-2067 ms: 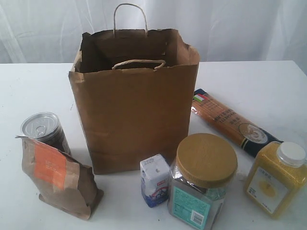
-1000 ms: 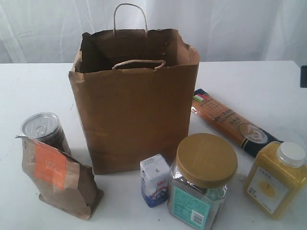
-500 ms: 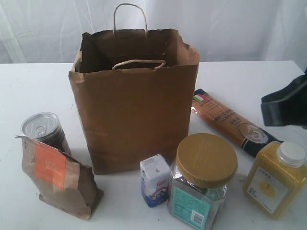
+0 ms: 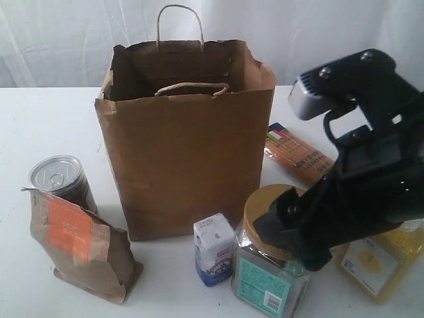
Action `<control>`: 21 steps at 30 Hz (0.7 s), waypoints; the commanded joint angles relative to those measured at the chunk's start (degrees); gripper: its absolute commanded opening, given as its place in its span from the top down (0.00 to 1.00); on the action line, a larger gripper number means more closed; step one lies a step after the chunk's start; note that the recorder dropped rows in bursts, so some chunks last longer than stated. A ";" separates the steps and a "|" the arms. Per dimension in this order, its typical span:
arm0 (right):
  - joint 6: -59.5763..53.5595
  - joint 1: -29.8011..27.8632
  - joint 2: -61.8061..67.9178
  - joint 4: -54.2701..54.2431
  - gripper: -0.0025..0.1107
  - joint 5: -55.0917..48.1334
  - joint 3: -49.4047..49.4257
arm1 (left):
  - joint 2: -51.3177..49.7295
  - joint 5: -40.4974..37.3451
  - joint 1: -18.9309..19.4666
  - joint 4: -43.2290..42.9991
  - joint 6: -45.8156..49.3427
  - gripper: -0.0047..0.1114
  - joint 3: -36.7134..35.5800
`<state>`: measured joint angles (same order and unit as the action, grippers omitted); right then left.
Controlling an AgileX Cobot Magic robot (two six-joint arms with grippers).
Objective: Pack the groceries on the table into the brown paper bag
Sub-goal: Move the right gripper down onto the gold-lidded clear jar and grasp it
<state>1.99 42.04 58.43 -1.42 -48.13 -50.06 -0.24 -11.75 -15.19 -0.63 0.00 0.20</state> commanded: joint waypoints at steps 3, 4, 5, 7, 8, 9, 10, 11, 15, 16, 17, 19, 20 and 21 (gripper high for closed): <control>-4.28 0.85 4.52 1.95 0.05 1.26 -0.67 | 0.24 0.09 0.23 0.17 0.00 0.96 -0.20; -4.83 0.85 5.07 2.66 0.05 1.37 -0.67 | 0.24 0.09 0.23 0.17 0.00 0.96 -0.20; -4.82 0.85 5.47 3.35 0.05 1.64 -0.67 | 0.24 0.09 0.23 0.17 0.00 0.96 -0.20; -4.82 0.85 6.10 4.86 0.05 2.14 -0.67 | 0.24 0.09 0.23 0.17 0.00 0.96 -0.20; -4.82 0.85 6.39 4.97 0.05 2.32 -0.67 | 0.24 0.09 0.23 0.17 0.00 0.96 -0.20; -4.82 0.85 6.62 4.97 0.05 2.44 -0.71 | 0.24 0.09 0.23 0.17 0.00 0.96 -0.20; -4.70 0.85 6.87 4.97 0.05 2.58 -0.71 | 0.24 0.09 0.23 0.17 0.00 0.96 -0.20; -4.58 0.85 7.12 4.97 0.05 2.72 -0.71 | 0.24 0.09 0.23 0.17 0.00 0.96 -0.20; -4.45 0.74 7.41 6.21 0.05 6.54 -0.71 | 0.24 0.09 0.23 0.17 0.00 0.96 -0.20; -4.32 0.74 7.41 5.99 0.05 6.97 -0.71 | 0.24 0.09 0.23 0.17 0.00 0.96 -0.20; -4.32 0.74 7.41 5.87 0.05 7.11 -0.71 | 0.24 0.09 0.23 0.17 0.00 0.96 -0.20; -4.32 0.74 7.41 6.13 0.05 7.00 -0.71 | 0.24 0.09 0.23 0.17 0.00 0.96 -0.20; -4.32 0.74 7.41 6.14 0.05 6.57 -0.71 | 0.24 0.09 0.23 0.17 0.00 0.96 -0.20; -4.12 0.74 7.41 6.14 0.05 6.30 -0.71 | 0.24 0.09 0.23 0.17 0.00 0.96 -0.20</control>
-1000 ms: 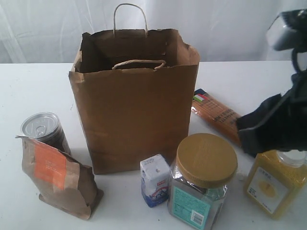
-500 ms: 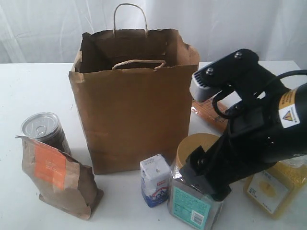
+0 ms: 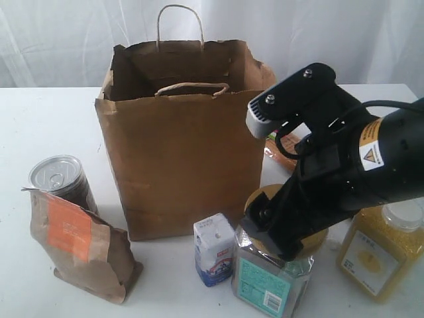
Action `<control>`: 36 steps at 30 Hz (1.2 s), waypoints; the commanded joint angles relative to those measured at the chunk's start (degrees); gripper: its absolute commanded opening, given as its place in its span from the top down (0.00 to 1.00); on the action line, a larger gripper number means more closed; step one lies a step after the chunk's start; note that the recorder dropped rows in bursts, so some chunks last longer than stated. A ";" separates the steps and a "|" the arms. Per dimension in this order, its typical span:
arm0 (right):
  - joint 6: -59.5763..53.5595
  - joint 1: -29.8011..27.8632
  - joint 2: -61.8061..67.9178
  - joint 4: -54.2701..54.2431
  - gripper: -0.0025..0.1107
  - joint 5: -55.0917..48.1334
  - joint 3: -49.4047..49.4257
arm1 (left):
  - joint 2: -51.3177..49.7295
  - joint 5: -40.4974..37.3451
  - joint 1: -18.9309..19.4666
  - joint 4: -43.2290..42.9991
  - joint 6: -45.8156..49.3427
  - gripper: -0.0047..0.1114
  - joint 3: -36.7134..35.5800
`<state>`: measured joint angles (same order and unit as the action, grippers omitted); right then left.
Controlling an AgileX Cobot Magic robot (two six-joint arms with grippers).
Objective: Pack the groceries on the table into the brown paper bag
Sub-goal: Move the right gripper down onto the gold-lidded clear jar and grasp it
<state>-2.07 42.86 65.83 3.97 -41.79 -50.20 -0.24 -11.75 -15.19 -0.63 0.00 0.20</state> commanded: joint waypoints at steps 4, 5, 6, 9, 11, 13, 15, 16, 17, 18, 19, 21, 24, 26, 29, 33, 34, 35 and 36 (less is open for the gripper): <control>0.78 -0.08 0.01 0.76 0.05 -0.51 -0.57 | 0.24 0.09 0.23 0.17 0.00 0.96 -0.20; 1.59 -0.08 0.01 0.76 0.05 -0.66 -0.57 | 0.24 0.09 0.23 0.17 0.00 0.96 -0.20; 2.74 -0.08 0.01 0.76 0.05 -1.08 -0.57 | 0.24 0.09 0.23 0.17 0.00 0.96 -0.20; 7.38 -0.08 0.01 3.44 0.05 -1.45 -0.57 | 0.24 0.09 0.23 0.17 0.00 0.96 -0.20; 9.94 -0.08 0.64 3.99 0.05 -2.05 -0.57 | 0.24 0.09 0.23 0.17 0.00 0.96 -0.20; 9.94 -0.08 1.65 3.99 0.05 -1.37 -0.57 | 0.24 0.09 0.23 0.17 0.00 0.96 -0.20; 9.94 -0.08 2.90 3.99 0.05 -0.59 -0.57 | 0.24 0.09 0.23 0.17 0.00 0.96 -0.20; 9.94 -0.08 3.33 3.99 0.05 -0.38 -0.57 | 0.24 0.09 0.23 0.17 0.00 0.96 -0.20; 9.94 -0.08 3.78 3.99 0.05 -0.24 -0.57 | 0.24 0.09 0.23 0.17 0.00 0.96 -0.20; 9.94 -0.08 4.09 3.99 0.05 0.07 -0.57 | 0.24 0.09 0.23 0.17 0.00 0.96 -0.20; 9.94 -0.08 4.36 3.99 0.05 0.34 -0.57 | 0.24 0.09 0.23 0.17 0.00 0.96 -0.20; 9.94 -0.08 4.88 3.99 0.05 0.91 -0.57 | 0.24 0.09 0.23 0.17 0.00 0.96 -0.20; 9.94 -0.08 5.57 3.99 0.05 1.20 -0.57 | 0.24 0.09 0.23 0.17 0.00 0.96 -0.20; 9.94 -0.08 5.78 3.99 0.05 1.20 -0.45 | 0.24 0.09 0.23 0.17 0.00 0.96 -0.20; 9.94 -0.08 5.78 3.99 0.05 2.16 0.88 | 0.24 0.09 0.23 0.17 0.00 0.96 -0.20; 9.94 -0.08 5.78 3.59 0.05 3.59 3.06 | 0.24 0.09 0.23 0.17 0.00 0.96 -0.20; 9.94 -0.08 5.78 3.55 0.05 4.01 3.48 | 0.24 0.09 0.23 0.17 0.00 0.96 -0.20; 9.94 -0.08 5.78 3.55 0.05 4.14 3.60 | 0.24 0.09 0.23 0.17 0.00 0.96 -0.20; 9.94 -0.08 6.15 3.46 0.05 4.14 3.61 | 0.24 0.09 0.23 0.17 0.00 0.96 -0.20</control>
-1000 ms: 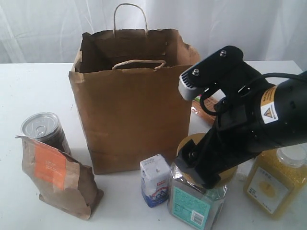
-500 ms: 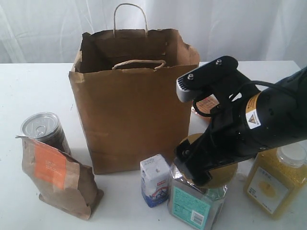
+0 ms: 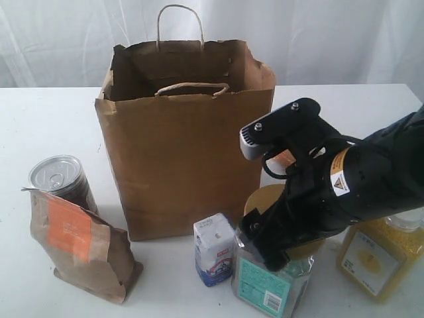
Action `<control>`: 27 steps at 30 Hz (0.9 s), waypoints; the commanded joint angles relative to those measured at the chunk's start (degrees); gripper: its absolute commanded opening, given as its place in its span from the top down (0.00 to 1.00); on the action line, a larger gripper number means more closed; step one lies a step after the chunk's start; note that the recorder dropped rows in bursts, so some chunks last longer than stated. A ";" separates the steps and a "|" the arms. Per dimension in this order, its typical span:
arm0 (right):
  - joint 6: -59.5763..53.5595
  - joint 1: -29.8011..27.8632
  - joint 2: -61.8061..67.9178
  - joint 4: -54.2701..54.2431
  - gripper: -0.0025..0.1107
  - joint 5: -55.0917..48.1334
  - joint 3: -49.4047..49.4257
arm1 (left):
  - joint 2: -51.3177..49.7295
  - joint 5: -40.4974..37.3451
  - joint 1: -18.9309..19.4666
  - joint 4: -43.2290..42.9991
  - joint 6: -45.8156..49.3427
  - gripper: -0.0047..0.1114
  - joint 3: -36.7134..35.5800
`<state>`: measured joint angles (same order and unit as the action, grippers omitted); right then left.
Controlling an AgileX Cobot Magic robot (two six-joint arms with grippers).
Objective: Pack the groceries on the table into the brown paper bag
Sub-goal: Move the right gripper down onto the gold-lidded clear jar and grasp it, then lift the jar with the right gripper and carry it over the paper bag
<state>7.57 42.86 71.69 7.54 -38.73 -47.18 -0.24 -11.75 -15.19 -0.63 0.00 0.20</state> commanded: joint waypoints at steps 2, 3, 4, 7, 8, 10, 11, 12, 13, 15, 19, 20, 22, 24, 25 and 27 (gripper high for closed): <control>0.30 -0.08 1.18 -0.25 0.05 1.09 0.59 | 0.24 0.09 0.23 0.17 0.00 0.96 -0.20; 0.30 -0.08 1.51 -0.36 0.05 1.09 0.59 | 0.24 0.09 0.23 0.17 0.00 0.96 -0.20; 0.30 -0.08 2.20 -1.00 0.05 1.09 0.59 | 0.24 0.09 0.23 0.17 0.00 0.96 -0.20; 0.30 -0.08 2.67 -2.92 0.11 0.82 0.59 | 0.24 0.09 0.23 0.17 0.00 0.96 -0.20; 0.30 -0.08 2.67 -3.02 0.15 0.47 0.59 | 0.24 0.09 0.23 0.17 0.00 0.96 -0.20; 0.45 -0.08 2.52 -3.02 0.30 -0.60 0.59 | 0.24 0.09 0.23 0.17 0.00 0.96 -0.20; 0.45 -0.08 2.39 -3.02 0.39 -1.37 0.59 | 0.24 0.09 0.23 0.17 0.00 0.96 -0.20; 0.60 -0.08 2.01 -3.02 0.50 -2.14 0.59 | 0.24 0.09 0.23 0.17 0.00 0.96 -0.20; 0.60 -0.08 1.70 -3.02 0.58 -2.69 0.59 | 0.24 0.09 0.23 0.17 0.00 0.96 -0.20; 0.60 -0.08 0.68 -3.02 0.78 -3.64 0.59 | 0.24 0.09 0.23 0.17 0.00 0.96 -0.20; 0.83 -0.08 -2.35 -2.92 0.98 -3.63 0.13 | 0.24 0.09 0.23 0.17 0.00 0.96 -0.20; 0.83 -0.08 -3.23 -2.92 0.98 -3.63 -0.27 | 0.24 0.09 0.23 0.17 0.00 0.96 -0.20; 0.83 -0.08 -5.04 -2.92 0.98 -4.28 -1.29 | 0.24 0.09 0.23 0.17 0.00 0.96 -0.20; 0.83 -0.08 -6.59 -2.80 0.98 -5.23 -2.33 | 0.24 0.09 0.23 0.17 0.00 0.96 -0.20; 0.83 -0.08 -7.45 -2.42 0.98 -6.04 -2.98 | 0.24 0.09 0.23 0.17 0.00 0.96 -0.20; 0.83 -0.08 -8.83 -1.54 0.98 -8.60 -4.45 | 0.24 0.09 0.23 0.17 0.00 0.96 -0.20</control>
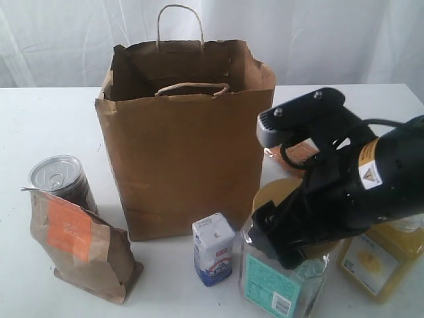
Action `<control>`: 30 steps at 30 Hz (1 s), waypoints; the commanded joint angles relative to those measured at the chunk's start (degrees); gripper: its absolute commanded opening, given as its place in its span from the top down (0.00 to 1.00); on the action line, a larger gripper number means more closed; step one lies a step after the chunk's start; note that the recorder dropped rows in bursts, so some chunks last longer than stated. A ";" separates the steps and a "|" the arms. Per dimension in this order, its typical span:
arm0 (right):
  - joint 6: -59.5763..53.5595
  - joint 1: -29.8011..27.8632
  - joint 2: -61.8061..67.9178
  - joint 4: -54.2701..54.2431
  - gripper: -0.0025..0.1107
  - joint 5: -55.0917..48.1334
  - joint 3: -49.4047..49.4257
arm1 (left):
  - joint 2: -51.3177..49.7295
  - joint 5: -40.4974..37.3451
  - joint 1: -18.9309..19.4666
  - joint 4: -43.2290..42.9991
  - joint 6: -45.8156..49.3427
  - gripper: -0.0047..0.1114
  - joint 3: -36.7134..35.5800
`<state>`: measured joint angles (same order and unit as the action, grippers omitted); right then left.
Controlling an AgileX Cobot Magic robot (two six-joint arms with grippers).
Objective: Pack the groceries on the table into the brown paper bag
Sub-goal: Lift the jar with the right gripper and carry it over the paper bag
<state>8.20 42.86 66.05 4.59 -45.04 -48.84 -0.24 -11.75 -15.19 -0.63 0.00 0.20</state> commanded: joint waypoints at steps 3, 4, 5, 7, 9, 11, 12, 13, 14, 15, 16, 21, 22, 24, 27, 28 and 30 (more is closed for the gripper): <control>-0.39 -0.08 -5.17 3.10 0.98 -7.09 -6.15 | 0.24 0.09 0.23 0.17 0.00 0.96 -0.20; -0.39 -0.08 -6.06 4.29 0.98 -8.33 -7.55 | 0.24 0.09 0.23 0.17 0.00 0.96 -0.20; -0.39 -0.08 -6.63 5.27 0.98 -9.14 -9.01 | 0.24 0.09 0.23 0.17 0.00 0.96 -0.20; -0.39 -0.08 -7.46 6.65 0.98 -10.85 -12.16 | 0.24 0.09 0.23 0.17 0.00 0.96 -0.20; -0.39 -0.08 -7.89 7.99 0.98 -12.68 -15.59 | 0.24 0.09 0.23 0.17 0.00 0.96 -0.20; -0.39 -0.08 -7.92 9.73 0.98 -14.25 -18.50 | 0.24 0.09 0.23 0.17 0.00 0.96 -0.20; -0.39 -0.08 -7.92 10.99 0.98 -15.23 -20.77 | 0.24 0.09 0.23 0.17 0.00 0.96 -0.20; -0.39 -0.08 -7.81 12.41 0.98 -15.50 -22.19 | 0.24 0.09 0.23 0.17 0.00 0.96 -0.20; -0.39 -0.08 -7.81 13.60 0.98 -15.50 -23.92 | 0.24 0.09 0.23 0.17 0.00 0.96 -0.20; -0.39 -0.08 -7.68 15.48 0.98 -15.50 -25.61 | 0.24 0.09 0.23 0.17 0.00 0.96 -0.20; -0.39 -0.08 -7.44 16.63 0.98 -15.38 -27.33 | 0.24 0.09 0.23 0.17 0.00 0.96 -0.20; -0.27 -0.08 -4.14 20.33 0.98 -14.69 -34.46 | 0.24 0.09 0.23 0.17 0.00 0.96 -0.20; -0.27 -0.08 -3.37 20.68 0.98 -14.25 -35.43 | 0.24 0.09 0.23 0.17 0.00 0.96 -0.20; -0.27 -0.08 -1.43 20.74 0.98 -12.66 -37.68 | 0.24 0.09 0.23 0.17 0.00 0.96 -0.20; -0.27 -0.08 1.38 20.53 0.98 -9.69 -40.38 | 0.24 0.09 0.23 0.17 0.00 0.96 -0.20; -0.27 -0.08 2.08 20.53 0.98 -8.96 -41.00 | 0.24 0.09 0.23 0.17 0.00 0.96 -0.20; -0.27 -0.08 3.57 20.53 0.98 -6.91 -42.39 | 0.24 0.09 0.23 0.17 0.00 0.96 -0.20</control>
<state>8.08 42.86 68.37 23.82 -56.95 -89.07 -0.24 -11.75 -15.19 -0.63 0.00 0.20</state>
